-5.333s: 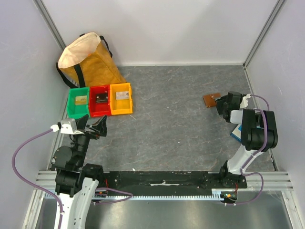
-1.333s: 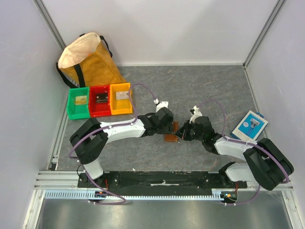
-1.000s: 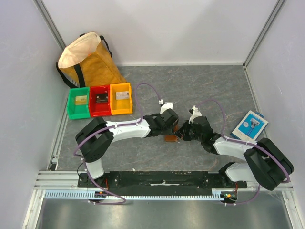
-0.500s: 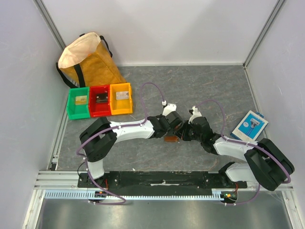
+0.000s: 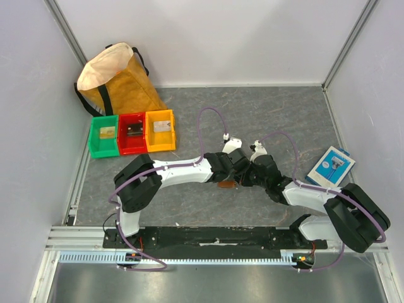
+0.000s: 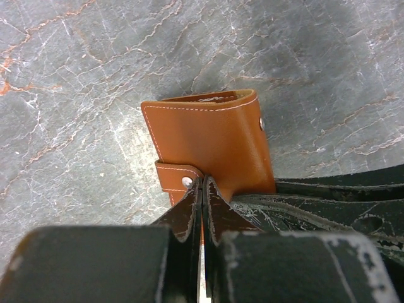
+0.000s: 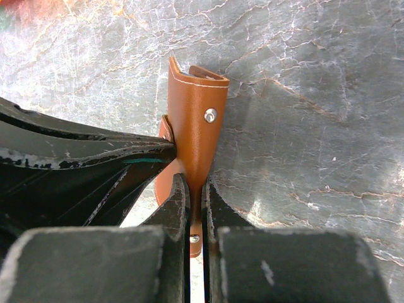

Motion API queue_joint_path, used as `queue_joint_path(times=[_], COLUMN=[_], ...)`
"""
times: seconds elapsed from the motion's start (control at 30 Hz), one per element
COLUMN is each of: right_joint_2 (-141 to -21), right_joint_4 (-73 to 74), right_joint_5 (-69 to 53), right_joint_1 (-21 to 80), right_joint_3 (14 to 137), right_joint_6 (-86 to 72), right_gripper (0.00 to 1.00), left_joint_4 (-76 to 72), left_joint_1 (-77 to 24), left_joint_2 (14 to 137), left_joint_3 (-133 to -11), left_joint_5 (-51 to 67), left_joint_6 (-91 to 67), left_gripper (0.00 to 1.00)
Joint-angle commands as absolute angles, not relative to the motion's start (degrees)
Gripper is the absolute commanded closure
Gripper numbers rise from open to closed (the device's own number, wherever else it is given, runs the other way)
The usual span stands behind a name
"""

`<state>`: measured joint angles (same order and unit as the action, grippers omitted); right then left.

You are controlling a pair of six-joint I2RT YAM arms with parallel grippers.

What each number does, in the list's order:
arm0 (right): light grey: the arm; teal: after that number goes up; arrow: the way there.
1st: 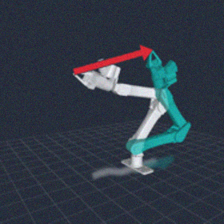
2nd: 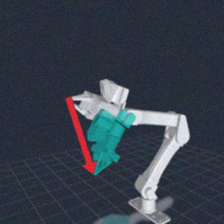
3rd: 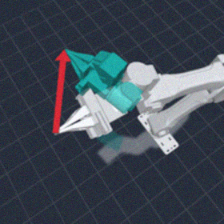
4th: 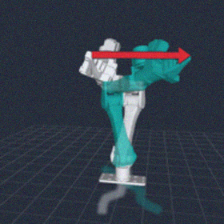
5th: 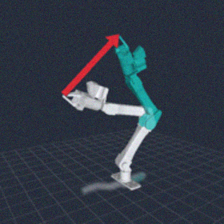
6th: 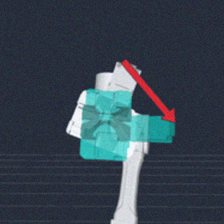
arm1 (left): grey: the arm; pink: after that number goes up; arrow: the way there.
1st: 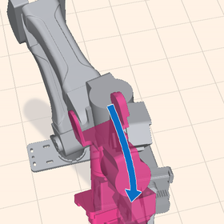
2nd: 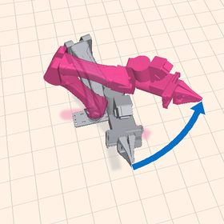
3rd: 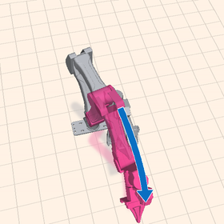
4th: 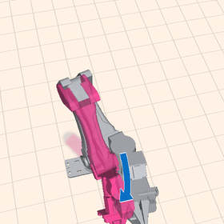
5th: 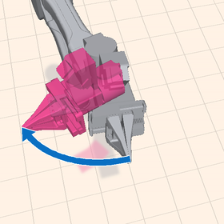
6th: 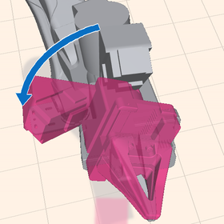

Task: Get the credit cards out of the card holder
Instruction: Open the card holder at the center of the board.

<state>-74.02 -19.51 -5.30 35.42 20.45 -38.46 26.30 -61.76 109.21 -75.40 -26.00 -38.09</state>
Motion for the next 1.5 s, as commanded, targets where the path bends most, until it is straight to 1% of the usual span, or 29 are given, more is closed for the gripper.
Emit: queue_joint_path(times=[0.0, 0.27, 0.37, 0.7, 0.8, 0.87, 0.9, 0.93, 0.97, 1.0, 1.03, 1.07, 1.13, 1.17, 1.3, 1.47], right_joint_2=[-74.4, -73.9, -74.1, -78.1, -78.7, -78.8, -79.2, -79.5, -80.0, -80.4, -80.9, -81.3, -82.0, -82.2, -83.0, -83.5], right_joint_4=[-12.3, -11.2, -9.9, -6.1, -2.2, -0.2, 2.3, 3.4, 4.6, 5.7, 6.5, 7.3, 8.8, 9.5, 11.3, 11.8], right_joint_5=[-0.8, -0.4, 1.7, 0.2, -0.9, -0.4, -0.4, -0.4, -0.4, -0.4, -0.6, -0.7, -0.7, -0.7, -0.4, 1.1], right_joint_1=[35.7, 35.7, 35.7, 35.7, 35.6, 35.7, 35.7, 35.7, 35.7, 35.6, 35.7, 35.7, 35.8, 35.7, 35.8, 35.8], right_joint_3=[20.5, 20.5, 20.9, 25.7, 28.6, 30.6, 31.5, 32.8, 33.8, 34.7, 35.6, 36.0, 37.2, 37.7, 39.2, 39.7], right_joint_6=[-35.2, -35.8, -35.9, -32.4, -30.2, -29.0, -28.3, -27.7, -27.1, -26.7, -26.4, -26.1, -25.8, -25.6, -25.0, -24.9], right_gripper=[1.00, 1.00, 1.00, 1.00, 0.94, 0.93, 0.92, 0.92, 0.92, 0.93, 0.92, 0.92, 0.93, 0.93, 0.93, 0.93], left_joint_4=[31.6, 32.5, 31.1, 21.2, 18.1, 16.5, 15.2, 13.9, 12.2, 10.9, 9.7, 9.1, 8.9, 8.7, 7.2, 7.9], left_joint_1=[-60.9, -59.5, -58.0, -52.6, -51.6, -51.6, -51.6, -51.7, -51.6, -51.6, -51.6, -51.6, -51.6, -51.8, -51.7, -51.6], left_joint_2=[110.2, 106.3, 103.6, 91.4, 87.8, 85.5, 84.4, 83.4, 82.9, 82.5, 82.7, 83.2, 85.2, 86.6, 91.1, 95.9], left_joint_3=[-74.6, -70.4, -66.8, -52.0, -48.9, -47.8, -47.4, -47.0, -46.8, -46.9, -47.5, -48.6, -51.5, -52.7, -56.8, -59.5], left_joint_5=[-33.1, -34.9, -32.7, -22.0, -19.2, -17.0, -15.4, -13.5, -12.0, -10.4, -9.2, -8.4, -7.5, -7.2, -8.4, -10.8], left_joint_6=[-35.6, -36.3, -36.9, -36.7, -37.6, -37.9, -38.0, -38.0, -38.3, -38.7, -38.9, -39.1, -39.2, -39.1, -38.8, -37.3], left_gripper=[0.98, 0.98, 0.98, 0.98, 0.98, 0.98, 0.90, 0.79, 0.67, 0.49, 0.35, 0.25, 0.18, 0.17, 0.17, 0.19])
